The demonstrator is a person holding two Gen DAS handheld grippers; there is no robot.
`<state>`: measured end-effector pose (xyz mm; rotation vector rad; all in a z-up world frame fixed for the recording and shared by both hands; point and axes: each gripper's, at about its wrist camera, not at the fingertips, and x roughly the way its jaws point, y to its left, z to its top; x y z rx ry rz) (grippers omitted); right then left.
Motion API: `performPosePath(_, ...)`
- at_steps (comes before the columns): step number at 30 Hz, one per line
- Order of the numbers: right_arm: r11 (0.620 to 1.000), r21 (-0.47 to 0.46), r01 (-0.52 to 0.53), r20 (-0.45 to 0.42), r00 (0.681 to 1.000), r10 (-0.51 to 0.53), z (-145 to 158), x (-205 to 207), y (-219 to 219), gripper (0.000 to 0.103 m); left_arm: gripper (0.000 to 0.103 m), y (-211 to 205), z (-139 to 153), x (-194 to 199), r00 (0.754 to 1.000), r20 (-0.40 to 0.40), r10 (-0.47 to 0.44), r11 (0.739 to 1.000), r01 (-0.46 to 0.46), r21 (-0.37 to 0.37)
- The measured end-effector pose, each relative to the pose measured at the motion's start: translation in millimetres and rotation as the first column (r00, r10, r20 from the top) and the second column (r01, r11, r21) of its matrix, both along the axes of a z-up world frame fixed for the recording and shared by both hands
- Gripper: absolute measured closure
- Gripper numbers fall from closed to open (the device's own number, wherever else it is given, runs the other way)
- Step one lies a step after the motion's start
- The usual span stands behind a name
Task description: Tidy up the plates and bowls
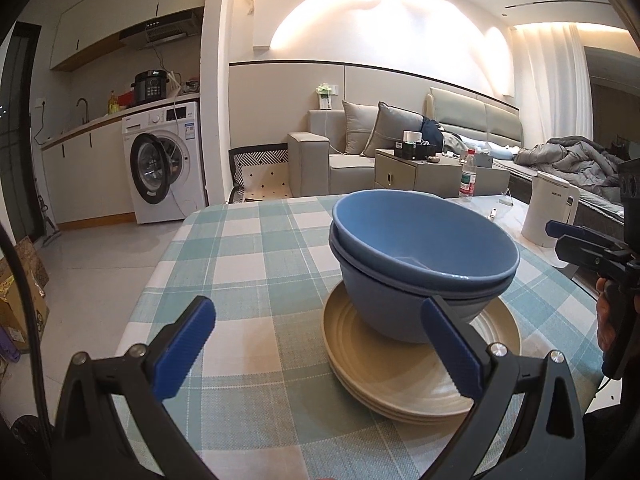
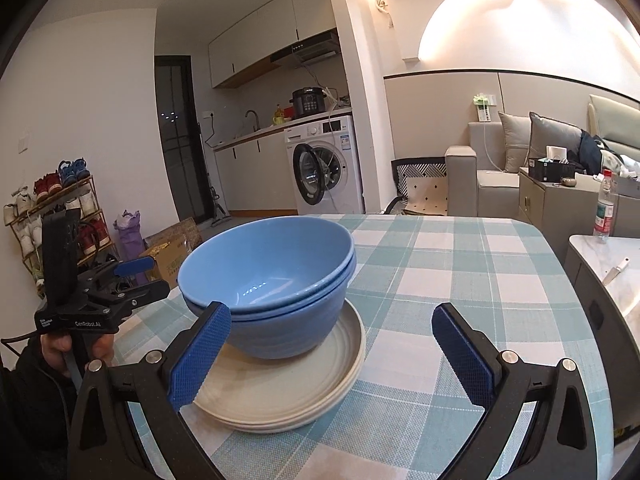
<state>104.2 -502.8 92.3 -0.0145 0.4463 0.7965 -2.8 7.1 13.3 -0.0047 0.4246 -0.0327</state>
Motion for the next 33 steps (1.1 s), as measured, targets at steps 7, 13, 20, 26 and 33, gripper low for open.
performPosePath(7,1.000,0.001,-0.011,0.019,1.000,0.011,-8,-9,-2,0.001,0.000,-1,-6,-9,1.000,0.014,0.009,1.000,-0.009,0.016)
performPosePath(13,1.000,-0.010,-0.002,0.026,1.000,0.002,-14,-16,-1,0.001,0.000,2,-12,-12,1.000,0.012,0.024,1.000,-0.023,-0.012)
performPosePath(20,1.000,-0.013,-0.013,0.036,0.999,0.013,-14,-20,2,0.001,0.000,5,-15,-20,0.999,0.023,0.039,0.998,-0.038,-0.046)
performPosePath(26,1.000,-0.018,-0.023,0.042,0.999,0.024,-14,-21,6,0.001,0.000,2,-17,-25,0.999,0.023,0.032,0.999,-0.031,-0.041)
performPosePath(33,0.999,-0.015,-0.031,0.051,0.998,0.032,-13,-26,6,0.001,0.000,2,-15,-26,0.999,0.030,0.032,0.999,-0.031,-0.043)
